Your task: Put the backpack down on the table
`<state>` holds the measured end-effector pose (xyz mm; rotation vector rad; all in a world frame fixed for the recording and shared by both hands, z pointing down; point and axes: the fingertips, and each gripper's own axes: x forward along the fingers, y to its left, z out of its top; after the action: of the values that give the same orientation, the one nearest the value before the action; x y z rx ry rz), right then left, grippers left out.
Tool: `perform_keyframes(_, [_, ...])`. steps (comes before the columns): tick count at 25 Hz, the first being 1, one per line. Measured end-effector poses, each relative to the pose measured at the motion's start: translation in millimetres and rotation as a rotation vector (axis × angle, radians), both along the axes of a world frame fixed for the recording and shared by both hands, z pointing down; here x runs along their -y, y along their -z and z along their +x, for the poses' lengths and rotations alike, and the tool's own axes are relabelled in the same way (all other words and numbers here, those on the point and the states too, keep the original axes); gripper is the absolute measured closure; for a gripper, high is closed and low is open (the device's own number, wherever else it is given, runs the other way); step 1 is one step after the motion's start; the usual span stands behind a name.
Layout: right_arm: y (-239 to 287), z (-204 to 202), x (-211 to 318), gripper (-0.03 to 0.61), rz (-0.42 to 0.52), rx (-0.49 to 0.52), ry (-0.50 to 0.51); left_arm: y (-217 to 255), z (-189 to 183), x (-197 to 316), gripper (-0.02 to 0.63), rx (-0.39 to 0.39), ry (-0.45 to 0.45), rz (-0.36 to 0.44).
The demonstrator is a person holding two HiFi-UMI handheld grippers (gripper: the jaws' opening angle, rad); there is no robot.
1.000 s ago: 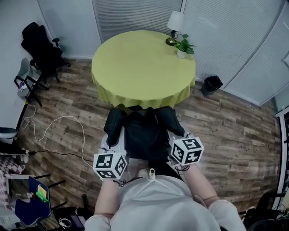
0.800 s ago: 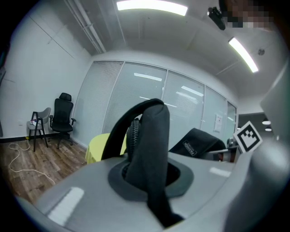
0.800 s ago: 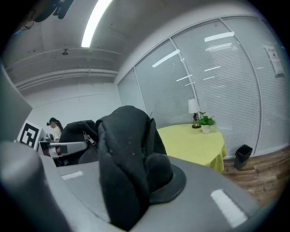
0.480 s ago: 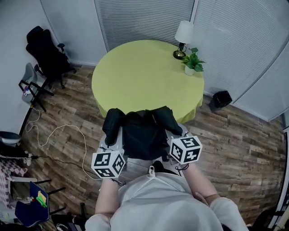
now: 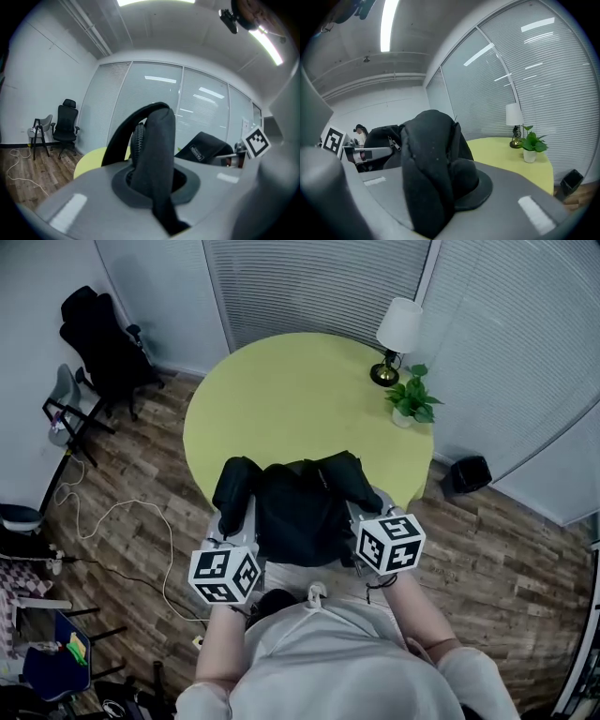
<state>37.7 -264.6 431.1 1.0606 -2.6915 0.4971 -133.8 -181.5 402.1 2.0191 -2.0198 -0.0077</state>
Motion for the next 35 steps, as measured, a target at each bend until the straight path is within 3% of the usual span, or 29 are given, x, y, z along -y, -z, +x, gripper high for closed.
perform_keyframes(9, [-6,-25,76,0.549,-0.02,0.005,-0.052,-4,-28,86,0.591,0.001,-0.048,-0.014])
perform_keyframes(22, [-18,-77,214,0.549,-0.042,-0.028,-0.207,-16,-89,249,0.591,0.012,-0.203,-0.042])
perform_keyframes(35, [-58,-125,316,0.549,-0.033,-0.076,-0.258,-64,-139,364,0.591,-0.017,-0.267,-0.057])
